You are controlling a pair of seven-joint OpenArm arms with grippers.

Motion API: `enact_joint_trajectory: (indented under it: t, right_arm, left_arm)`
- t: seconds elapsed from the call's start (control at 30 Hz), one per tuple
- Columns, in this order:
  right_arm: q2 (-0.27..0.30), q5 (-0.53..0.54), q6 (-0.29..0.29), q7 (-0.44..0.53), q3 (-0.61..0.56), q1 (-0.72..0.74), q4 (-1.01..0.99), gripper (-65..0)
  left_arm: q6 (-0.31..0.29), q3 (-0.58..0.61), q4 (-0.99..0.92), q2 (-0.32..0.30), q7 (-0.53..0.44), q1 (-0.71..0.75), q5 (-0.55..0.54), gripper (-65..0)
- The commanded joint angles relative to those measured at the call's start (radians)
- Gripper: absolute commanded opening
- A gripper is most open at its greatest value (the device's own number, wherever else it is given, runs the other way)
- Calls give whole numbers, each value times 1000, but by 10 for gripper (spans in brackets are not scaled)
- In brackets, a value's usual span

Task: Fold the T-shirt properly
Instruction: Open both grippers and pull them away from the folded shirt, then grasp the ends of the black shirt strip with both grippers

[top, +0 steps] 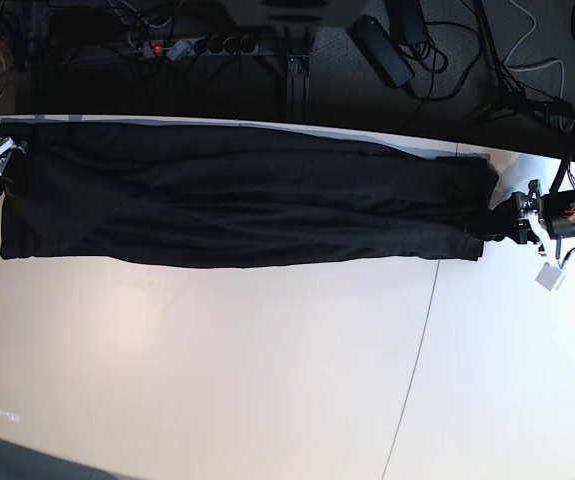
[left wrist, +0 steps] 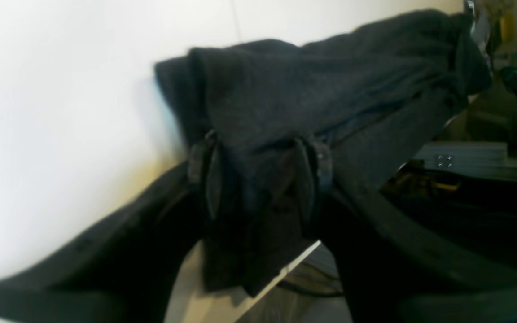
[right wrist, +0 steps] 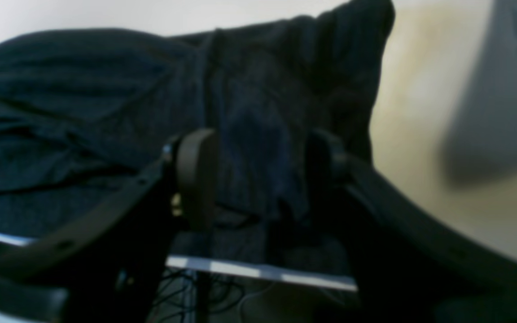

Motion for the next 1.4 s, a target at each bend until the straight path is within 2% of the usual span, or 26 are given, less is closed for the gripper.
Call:
enact_joint_trajectory:
  t: [0.0,0.13,0.17,0.2,0.27,0.3,0.43,0.57,0.7,0.93,1.13,1.37]
  right_arm:
    - [23,22,67,28,23,3,41,-335]
    - [23,56,68,32,34,4,122,-337]
    - [22,58,68,45,31,6,127,-359]
    - [22,53,68,64,29,6,126,-418]
    - [22,46,68,85,25,6,119,-619]
    - [22,46,68,85,23,8,117,-650]
    - [1,-28,68,111,19,23,95,-650]
    - [-10,-45,68,148,-13,56,4,-650]
    - [-10,-92,68,148,-93,148,-134,-650]
    - [-10,-92,68,148,-215,247,-294,-650]
    - [-10,-92,68,147,-230,253,-307,-650]
    - [-10,-92,68,125,-230,255,-307,-650]
  left_arm:
    - [6,-42,14,-38,-18,-19,-23,-361]
    - [6,-151,14,-66,-18,-18,-43,-361]
    - [6,-167,14,-71,-18,-16,-43,-361]
    - [6,-172,14,-74,-18,-16,-43,-361]
    - [6,-171,14,-78,-20,-16,-43,-361]
    - [6,-170,14,-78,-25,-13,-43,-361]
    - [6,-169,14,-71,-48,-1,-33,-306]
    - [6,-148,14,-63,-85,23,-5,-257]
    - [6,-89,14,-62,-87,23,-6,-256]
    - [6,-57,14,-61,-78,27,9,-256]
    - [6,-57,14,-50,-79,88,2,-256]
    - [6,-57,14,11,-78,106,24,-256]
